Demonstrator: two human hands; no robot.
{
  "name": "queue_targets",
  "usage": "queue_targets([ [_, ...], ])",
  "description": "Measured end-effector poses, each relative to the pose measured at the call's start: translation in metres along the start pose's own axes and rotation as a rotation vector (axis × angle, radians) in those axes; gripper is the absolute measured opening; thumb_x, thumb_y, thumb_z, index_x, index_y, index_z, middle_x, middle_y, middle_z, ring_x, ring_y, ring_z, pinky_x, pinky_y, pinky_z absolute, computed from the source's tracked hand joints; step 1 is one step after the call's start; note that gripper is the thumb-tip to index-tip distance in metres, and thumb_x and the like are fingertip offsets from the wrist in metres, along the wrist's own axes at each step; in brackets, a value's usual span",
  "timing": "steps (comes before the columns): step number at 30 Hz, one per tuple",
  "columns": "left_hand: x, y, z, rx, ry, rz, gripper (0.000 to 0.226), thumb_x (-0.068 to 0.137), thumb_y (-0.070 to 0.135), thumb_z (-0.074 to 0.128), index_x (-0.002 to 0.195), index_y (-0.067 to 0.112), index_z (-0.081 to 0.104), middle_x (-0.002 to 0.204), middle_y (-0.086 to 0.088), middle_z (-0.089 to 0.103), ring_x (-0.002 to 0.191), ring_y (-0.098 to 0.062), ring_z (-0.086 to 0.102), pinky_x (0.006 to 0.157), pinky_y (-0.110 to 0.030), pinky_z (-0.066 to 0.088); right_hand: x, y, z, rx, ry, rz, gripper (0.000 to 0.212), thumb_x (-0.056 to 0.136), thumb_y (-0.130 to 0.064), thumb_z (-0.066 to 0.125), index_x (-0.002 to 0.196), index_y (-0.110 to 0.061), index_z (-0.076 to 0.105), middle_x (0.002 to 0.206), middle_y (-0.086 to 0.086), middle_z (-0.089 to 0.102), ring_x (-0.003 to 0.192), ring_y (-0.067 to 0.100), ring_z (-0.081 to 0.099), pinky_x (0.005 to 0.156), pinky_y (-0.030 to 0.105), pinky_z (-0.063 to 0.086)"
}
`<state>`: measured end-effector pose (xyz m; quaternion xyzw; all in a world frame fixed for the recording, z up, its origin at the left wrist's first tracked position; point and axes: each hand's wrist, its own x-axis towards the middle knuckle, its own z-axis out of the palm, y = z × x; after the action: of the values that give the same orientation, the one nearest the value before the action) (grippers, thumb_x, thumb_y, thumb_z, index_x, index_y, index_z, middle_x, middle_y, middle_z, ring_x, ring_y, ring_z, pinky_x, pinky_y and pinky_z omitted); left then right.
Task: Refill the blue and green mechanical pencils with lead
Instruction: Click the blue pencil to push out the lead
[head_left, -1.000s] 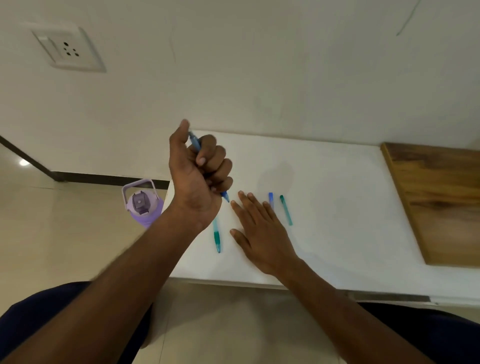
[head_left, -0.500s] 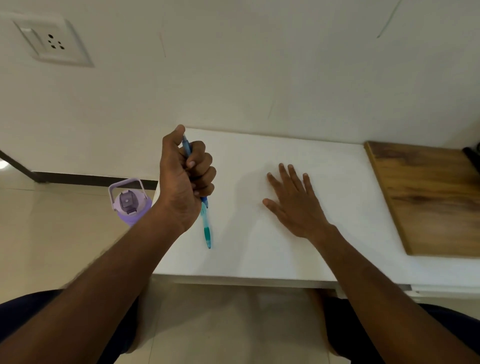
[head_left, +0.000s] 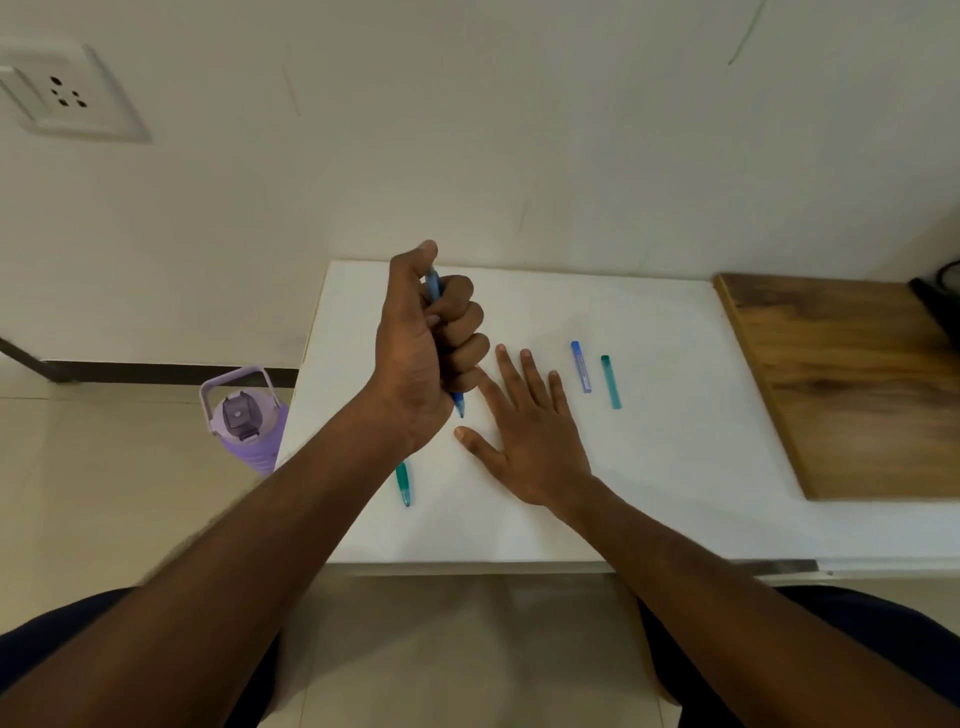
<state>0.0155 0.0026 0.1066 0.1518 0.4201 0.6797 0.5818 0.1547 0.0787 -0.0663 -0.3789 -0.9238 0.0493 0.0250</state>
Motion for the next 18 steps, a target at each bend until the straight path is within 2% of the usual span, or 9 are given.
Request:
queue_targets([
  [4, 0.0, 0.003, -0.004, -0.043, 0.021, 0.005, 0.056, 0.104, 0.052, 0.031, 0.055, 0.026, 0.022, 0.049, 0.009, 0.017, 0.048, -0.011, 0.007, 0.043, -0.02, 0.013, -0.001, 0.001, 0.002, -0.015, 0.023, -0.014, 0.085, 0.097, -0.083, 0.017, 0.166, -0.036, 0.006, 0.177, 0.001, -0.001, 0.163, 0.03, 0.0, 0.128, 0.06, 0.015],
  [8, -0.004, 0.006, -0.008, -0.096, -0.02, 0.042, 0.058, 0.105, 0.058, 0.029, 0.057, 0.026, 0.019, 0.05, 0.009, 0.015, 0.047, -0.01, 0.006, 0.045, -0.022, 0.009, -0.002, 0.002, 0.001, -0.008, 0.045, -0.02, 0.084, 0.098, -0.082, 0.018, 0.167, -0.034, 0.009, 0.177, 0.003, 0.002, 0.163, 0.031, 0.003, 0.128, 0.06, 0.016],
  [12, -0.004, 0.006, -0.004, -0.071, -0.043, 0.11, 0.065, 0.106, 0.049, 0.023, 0.045, 0.028, 0.032, 0.043, 0.012, 0.025, 0.038, -0.004, 0.018, 0.042, -0.016, 0.017, 0.0, 0.002, 0.0, -0.011, 0.045, -0.015, 0.085, 0.097, -0.083, 0.018, 0.167, -0.035, 0.009, 0.177, 0.003, 0.001, 0.163, 0.031, 0.002, 0.128, 0.06, 0.014],
  [16, -0.009, 0.009, -0.005, -0.09, -0.036, 0.136, 0.065, 0.105, 0.065, 0.026, 0.052, 0.027, 0.023, 0.044, 0.012, 0.022, 0.039, -0.005, 0.015, 0.041, -0.018, 0.018, 0.0, 0.002, -0.001, -0.004, 0.047, -0.005, 0.084, 0.097, -0.082, 0.019, 0.166, -0.035, 0.012, 0.177, 0.003, 0.003, 0.163, 0.031, 0.004, 0.128, 0.059, 0.015],
  [18, -0.013, 0.008, -0.009, -0.068, 0.002, 0.147, 0.066, 0.106, 0.062, 0.028, 0.05, 0.027, 0.024, 0.043, 0.012, 0.022, 0.039, -0.005, 0.016, 0.04, -0.018, 0.019, -0.001, 0.0, -0.002, 0.002, 0.051, -0.004, 0.084, 0.097, -0.082, 0.018, 0.166, -0.035, 0.014, 0.177, 0.003, 0.005, 0.163, 0.031, 0.005, 0.128, 0.06, 0.015],
])
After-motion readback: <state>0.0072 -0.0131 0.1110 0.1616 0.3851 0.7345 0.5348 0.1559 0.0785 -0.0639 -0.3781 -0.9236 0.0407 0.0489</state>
